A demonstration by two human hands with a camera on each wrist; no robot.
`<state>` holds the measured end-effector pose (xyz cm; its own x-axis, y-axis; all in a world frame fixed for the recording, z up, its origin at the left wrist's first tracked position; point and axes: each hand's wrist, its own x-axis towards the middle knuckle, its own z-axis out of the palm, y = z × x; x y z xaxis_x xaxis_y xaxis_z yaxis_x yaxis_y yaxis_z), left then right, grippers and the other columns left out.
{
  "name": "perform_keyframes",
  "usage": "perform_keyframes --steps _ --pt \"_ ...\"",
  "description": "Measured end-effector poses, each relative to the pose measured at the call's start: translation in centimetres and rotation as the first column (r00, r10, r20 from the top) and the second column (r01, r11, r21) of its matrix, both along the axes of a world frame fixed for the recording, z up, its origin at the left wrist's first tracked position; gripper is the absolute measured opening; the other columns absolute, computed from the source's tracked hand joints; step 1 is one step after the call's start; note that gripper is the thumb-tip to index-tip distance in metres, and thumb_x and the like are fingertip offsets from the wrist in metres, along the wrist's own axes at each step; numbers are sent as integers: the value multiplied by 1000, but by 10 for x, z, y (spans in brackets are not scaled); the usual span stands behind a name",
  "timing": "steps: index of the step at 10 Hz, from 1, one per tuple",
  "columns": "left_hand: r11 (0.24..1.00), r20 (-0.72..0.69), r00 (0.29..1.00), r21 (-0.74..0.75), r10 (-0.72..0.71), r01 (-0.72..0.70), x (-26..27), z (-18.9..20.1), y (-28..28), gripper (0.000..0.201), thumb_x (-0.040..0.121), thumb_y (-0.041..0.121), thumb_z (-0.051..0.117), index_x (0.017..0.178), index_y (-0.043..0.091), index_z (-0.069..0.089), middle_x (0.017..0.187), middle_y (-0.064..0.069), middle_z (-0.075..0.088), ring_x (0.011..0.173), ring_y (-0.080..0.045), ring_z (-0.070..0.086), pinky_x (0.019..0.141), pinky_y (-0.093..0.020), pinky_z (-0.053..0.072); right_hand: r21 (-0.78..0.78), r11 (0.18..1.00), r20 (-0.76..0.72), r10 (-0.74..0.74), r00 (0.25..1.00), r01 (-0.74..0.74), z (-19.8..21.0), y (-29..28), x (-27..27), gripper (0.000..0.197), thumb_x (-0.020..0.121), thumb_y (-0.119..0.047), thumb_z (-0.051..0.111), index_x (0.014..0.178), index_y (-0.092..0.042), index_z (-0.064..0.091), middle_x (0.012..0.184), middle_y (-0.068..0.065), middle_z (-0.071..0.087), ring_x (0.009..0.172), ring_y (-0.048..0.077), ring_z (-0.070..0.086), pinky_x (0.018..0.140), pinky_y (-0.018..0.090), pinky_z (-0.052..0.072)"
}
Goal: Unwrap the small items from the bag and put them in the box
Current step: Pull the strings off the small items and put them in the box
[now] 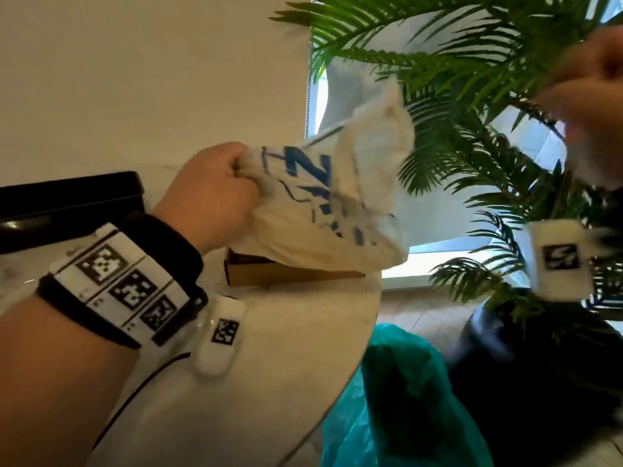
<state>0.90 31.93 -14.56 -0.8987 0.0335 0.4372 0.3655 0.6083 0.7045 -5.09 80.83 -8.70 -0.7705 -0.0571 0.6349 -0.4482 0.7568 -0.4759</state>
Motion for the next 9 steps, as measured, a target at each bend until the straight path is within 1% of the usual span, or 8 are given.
perform_keyframes --steps 1,2,4,5,6,7,8,9 --pt "980 93 996 199 -4 -15 3 0 16 32 80 7 50 108 5 66 107 -22 70 98 -40 65 84 -59 55 -333 935 93 159 983 -120 -52 79 -41 55 81 -57 74 116 -15 68 81 -20 71 70 -4 65 70 43 61" --pt "909 154 969 400 -194 119 7 -5 59 45 76 20 52 117 26 70 109 -2 75 102 -27 71 91 -52 58 -333 932 327 255 910 -141 -69 -130 65 55 75 -46 78 125 -47 57 130 -9 63 110 7 65 88 32 59" --pt "441 229 616 871 -754 216 7 -24 151 73 85 59 61 137 8 60 131 -21 65 125 -37 60 112 -54 43 -590 805 91 138 986 -58 -105 -205 88 34 102 -32 53 105 -1 66 86 11 70 81 15 69 82 42 59" --pt "482 312 547 854 -777 196 13 -30 180 81 81 66 65 142 14 55 133 -19 65 123 -35 62 110 -53 44 -562 826 93 120 988 -48 -104 -206 95 25 103 -9 46 112 7 63 78 -6 60 74 -12 61 70 7 45" --pt "873 364 808 341 -464 348 -4 -41 194 35 99 10 52 131 -5 56 123 -31 64 112 -47 63 96 -59 54 -401 915 131 9 991 44 -114 -183 98 34 91 -43 46 112 -18 57 99 8 58 112 25 61 95 34 48" --pt "928 251 918 -135 -307 347 -20 -51 203 21 97 12 56 113 2 65 111 -17 69 105 -37 66 89 -40 54 -270 963 7 12 1000 -9 -149 -148 103 97 69 -68 62 148 -31 19 154 8 20 150 27 16 124 33 17" --pt "694 262 872 -529 -414 489 -11 -62 224 34 95 26 60 125 10 63 119 -6 66 111 -27 64 83 -29 42 49 995 17 83 996 -84 -172 -130 99 111 63 -70 70 153 -31 17 164 11 10 154 30 4 126 45 12" --pt "773 330 806 -261 -491 578 -8 -80 238 16 93 20 56 90 13 69 85 -1 64 89 -23 62 68 -25 40 -160 977 16 148 989 -144 -204 -118 85 67 73 -43 75 130 -33 43 129 -7 49 125 13 49 107 33 42"
